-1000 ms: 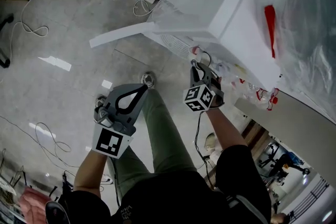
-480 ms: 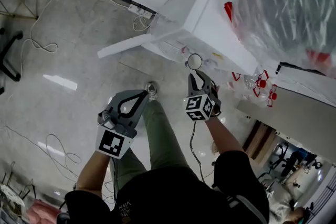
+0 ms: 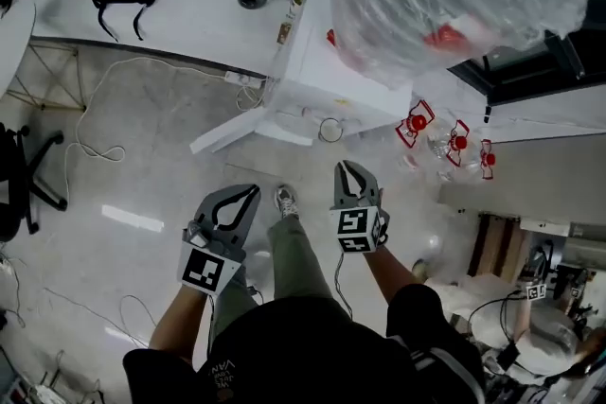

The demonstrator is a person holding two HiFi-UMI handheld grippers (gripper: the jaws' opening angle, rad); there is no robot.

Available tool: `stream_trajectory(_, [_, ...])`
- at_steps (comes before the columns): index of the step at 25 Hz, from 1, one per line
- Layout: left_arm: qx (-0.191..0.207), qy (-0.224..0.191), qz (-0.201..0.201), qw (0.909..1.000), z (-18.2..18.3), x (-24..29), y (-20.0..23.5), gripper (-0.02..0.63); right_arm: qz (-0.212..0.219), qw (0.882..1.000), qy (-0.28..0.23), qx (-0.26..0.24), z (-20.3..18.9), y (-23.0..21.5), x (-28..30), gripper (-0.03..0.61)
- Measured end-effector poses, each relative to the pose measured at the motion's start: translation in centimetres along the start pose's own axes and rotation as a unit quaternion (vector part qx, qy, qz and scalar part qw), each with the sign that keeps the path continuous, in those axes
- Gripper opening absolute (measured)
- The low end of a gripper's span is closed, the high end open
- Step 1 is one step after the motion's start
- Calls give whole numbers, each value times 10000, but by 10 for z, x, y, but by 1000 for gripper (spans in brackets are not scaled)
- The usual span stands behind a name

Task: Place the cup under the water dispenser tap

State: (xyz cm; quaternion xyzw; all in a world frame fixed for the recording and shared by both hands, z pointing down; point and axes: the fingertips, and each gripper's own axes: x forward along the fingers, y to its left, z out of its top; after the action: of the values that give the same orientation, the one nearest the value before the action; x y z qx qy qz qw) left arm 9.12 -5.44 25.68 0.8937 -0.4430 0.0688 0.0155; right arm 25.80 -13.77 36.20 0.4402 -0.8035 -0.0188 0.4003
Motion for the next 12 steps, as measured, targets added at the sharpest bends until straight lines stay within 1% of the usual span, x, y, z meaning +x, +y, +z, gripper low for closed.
stream_trajectory(4, [102, -130, -56, 9998, 39, -19, -12, 20, -201, 9970, -380, 640, 26, -1, -53, 51])
stream_trajectory(9, [-219, -341, -35, 9992, 67, -52, -22, 20, -421, 9871, -810, 1319, 58, 11, -111, 48])
stream_trajectory(12, [-200, -387, -75, 9990, 82, -70, -31, 20, -479, 9786, -1032, 1713, 72, 18, -144, 46])
